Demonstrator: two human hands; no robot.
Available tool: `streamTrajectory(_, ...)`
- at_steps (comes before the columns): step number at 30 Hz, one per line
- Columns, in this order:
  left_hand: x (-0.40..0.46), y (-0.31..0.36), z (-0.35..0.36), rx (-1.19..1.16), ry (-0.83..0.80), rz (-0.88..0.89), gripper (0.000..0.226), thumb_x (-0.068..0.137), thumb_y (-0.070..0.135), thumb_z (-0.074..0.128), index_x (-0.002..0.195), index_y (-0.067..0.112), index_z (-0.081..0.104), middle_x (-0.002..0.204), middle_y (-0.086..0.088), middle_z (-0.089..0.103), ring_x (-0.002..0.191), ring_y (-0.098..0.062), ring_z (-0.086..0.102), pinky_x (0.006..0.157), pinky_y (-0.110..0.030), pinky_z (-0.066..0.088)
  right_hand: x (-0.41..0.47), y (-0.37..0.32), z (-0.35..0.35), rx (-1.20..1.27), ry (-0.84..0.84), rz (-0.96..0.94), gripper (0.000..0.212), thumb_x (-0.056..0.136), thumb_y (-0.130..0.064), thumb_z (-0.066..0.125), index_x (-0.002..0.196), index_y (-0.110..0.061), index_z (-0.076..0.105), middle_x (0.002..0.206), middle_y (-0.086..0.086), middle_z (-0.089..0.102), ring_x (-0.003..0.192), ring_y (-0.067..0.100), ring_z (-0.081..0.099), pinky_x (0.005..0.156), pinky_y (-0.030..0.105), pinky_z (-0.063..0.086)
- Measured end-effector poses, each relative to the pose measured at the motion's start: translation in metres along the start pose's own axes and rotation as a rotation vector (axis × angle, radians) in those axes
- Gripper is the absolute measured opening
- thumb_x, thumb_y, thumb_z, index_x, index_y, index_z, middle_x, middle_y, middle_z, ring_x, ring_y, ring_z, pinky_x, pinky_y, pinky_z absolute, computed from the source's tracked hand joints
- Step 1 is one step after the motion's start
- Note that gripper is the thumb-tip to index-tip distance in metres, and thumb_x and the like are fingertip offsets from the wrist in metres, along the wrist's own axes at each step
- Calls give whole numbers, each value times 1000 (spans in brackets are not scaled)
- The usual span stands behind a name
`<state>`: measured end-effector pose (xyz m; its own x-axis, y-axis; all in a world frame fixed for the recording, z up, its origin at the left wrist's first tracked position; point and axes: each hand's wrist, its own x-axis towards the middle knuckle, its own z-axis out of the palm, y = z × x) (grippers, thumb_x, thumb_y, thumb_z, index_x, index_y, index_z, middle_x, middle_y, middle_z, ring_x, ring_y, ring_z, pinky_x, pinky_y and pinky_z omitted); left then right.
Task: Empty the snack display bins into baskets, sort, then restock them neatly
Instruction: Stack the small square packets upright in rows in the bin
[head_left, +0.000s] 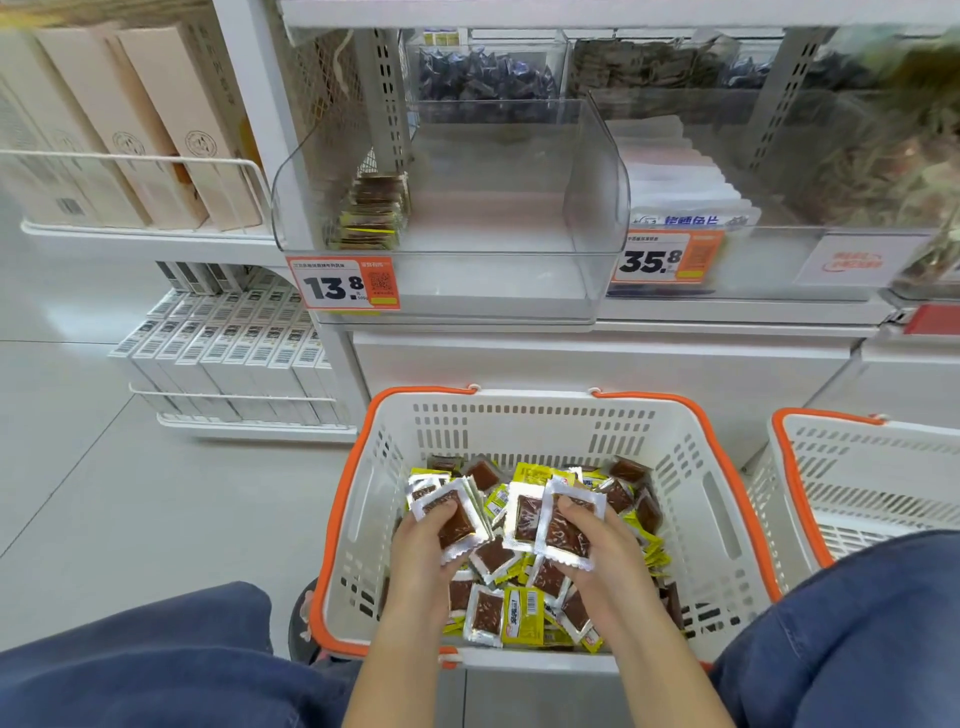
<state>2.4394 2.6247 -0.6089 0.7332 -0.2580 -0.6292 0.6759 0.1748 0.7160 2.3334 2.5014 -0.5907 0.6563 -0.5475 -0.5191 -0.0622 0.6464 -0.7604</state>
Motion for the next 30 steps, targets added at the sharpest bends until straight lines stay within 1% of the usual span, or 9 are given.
streamTrajectory(4,-3,-5,5,170,-64,15,21,91,12,60,111,16,63,117,-11,65,109,-26,60,80,-37,51,-1,0,2,-6,10,23,32,87,-18,67,119,-20,64,124,-9,57,123,15,43,106,48,34)
streamTrajectory(7,-8,-7,15,195,-84,22,21,93,11,57,113,17,64,110,-4,67,101,-16,61,74,-34,50,-2,0,3,-51,-1,30,33,87,-18,69,119,-16,59,124,-7,53,116,11,40,100,44,31)
streamTrajectory(10,-5,-7,15,178,-65,8,23,93,10,56,114,13,64,113,-10,68,105,-23,62,72,-36,50,-4,0,4,-96,-30,25,16,88,-14,67,102,-21,63,108,-10,61,106,10,50,102,42,32)
streamTrajectory(13,-1,-4,10,214,-7,-23,12,93,7,54,100,13,62,105,-12,63,101,-25,60,65,-35,50,-7,-4,6,-242,-35,-213,15,90,-8,63,102,-16,68,100,-5,71,98,11,64,83,22,49)
streamTrajectory(15,0,0,9,283,-6,-71,10,95,8,52,92,15,60,104,-14,61,107,-31,58,69,-37,52,-7,-7,6,-521,-60,-472,17,91,-6,61,98,-20,68,94,-14,70,90,1,64,74,10,46)
streamTrajectory(19,4,7,1,294,-108,-195,33,98,41,48,105,13,64,103,-13,68,107,-34,62,84,-45,54,-7,5,9,-1036,-250,-773,23,90,-12,61,95,-33,69,98,-28,65,99,-6,58,84,8,42)
streamTrajectory(22,9,14,-10,364,-219,-232,46,89,52,57,101,10,71,93,-13,73,85,-28,70,82,-43,57,-3,23,3,-1211,-326,-862,21,86,-17,61,96,-33,68,104,-33,64,102,-12,52,90,5,36)
streamTrajectory(26,9,13,-14,404,-368,-223,18,92,22,64,100,8,72,88,-11,72,77,-22,70,72,-35,59,-2,25,-4,-1133,-289,-842,26,86,-11,63,94,-34,71,106,-34,60,105,-10,52,88,5,37)
streamTrajectory(30,9,10,-9,378,-155,-81,18,96,22,59,107,8,64,84,-8,69,75,-19,66,57,-26,52,-5,5,-8,-699,-20,-609,29,87,0,65,94,-27,72,99,-6,68,92,-3,61,78,7,43)
